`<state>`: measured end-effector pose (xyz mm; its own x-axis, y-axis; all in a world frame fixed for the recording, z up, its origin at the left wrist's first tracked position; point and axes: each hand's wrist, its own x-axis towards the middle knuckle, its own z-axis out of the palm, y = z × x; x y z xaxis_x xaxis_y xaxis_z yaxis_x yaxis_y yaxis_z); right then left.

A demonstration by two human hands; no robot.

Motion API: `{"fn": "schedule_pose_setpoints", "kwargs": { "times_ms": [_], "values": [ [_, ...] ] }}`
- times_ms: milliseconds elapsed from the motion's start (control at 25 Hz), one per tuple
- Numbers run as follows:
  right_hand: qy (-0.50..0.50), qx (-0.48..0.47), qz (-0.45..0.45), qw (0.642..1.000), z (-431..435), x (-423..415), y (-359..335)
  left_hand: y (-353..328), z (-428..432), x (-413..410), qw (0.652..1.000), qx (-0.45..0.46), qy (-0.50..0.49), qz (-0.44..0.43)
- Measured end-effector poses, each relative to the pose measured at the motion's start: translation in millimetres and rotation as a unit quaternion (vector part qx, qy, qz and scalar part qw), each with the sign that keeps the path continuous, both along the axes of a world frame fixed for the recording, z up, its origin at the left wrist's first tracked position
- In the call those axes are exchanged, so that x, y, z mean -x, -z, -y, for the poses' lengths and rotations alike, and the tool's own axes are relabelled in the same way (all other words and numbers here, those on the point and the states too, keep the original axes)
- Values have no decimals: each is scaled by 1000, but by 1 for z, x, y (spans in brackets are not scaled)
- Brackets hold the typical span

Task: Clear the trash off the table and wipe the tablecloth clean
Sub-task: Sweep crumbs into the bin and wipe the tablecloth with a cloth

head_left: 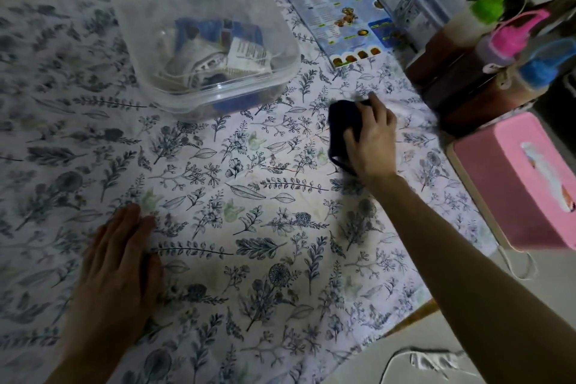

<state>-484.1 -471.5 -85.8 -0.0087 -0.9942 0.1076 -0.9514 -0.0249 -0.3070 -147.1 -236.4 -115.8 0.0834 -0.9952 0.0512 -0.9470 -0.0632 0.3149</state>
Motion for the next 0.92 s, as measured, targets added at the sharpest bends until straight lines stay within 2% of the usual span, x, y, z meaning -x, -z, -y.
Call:
{"fn": "schedule_pose_setpoints", "kwargs": {
  "times_ms": [200, 360, 440, 560, 640, 720, 760, 920],
  "values": [
    [-163, 17, 41, 986, -69, -60, -3, 1, -1, 1, 1000, 4, -4, 1],
    [-306, -11, -7, 952, -91, -26, -3, 3, 1, -2, 1000, 18, 7, -1],
    [-290, -4, -18, 957, -74, 8, -6, 2, 1, -1, 1000, 23, 6, -4],
    [-129, 2, -33, 991, -33, 34, -4, 0, 3, -1, 1000, 22, 10, -4],
    [-20, 14, -22, 999, -14, 22, 0, 0, 3, 0, 1000, 18, 7, -7],
    [28, 31, -4, 999, -14, -5, 5, -1, 1, 0, 1000, 16, 4, -11],
    [15, 36, 8, 999, -20, -19, 4, -1, 1, 0, 1000, 16, 3, -8],
    [-146, 24, 85, 985, -86, -70, 2, -2, 2, 1, 1000, 14, 5, -6]
  ]
}}
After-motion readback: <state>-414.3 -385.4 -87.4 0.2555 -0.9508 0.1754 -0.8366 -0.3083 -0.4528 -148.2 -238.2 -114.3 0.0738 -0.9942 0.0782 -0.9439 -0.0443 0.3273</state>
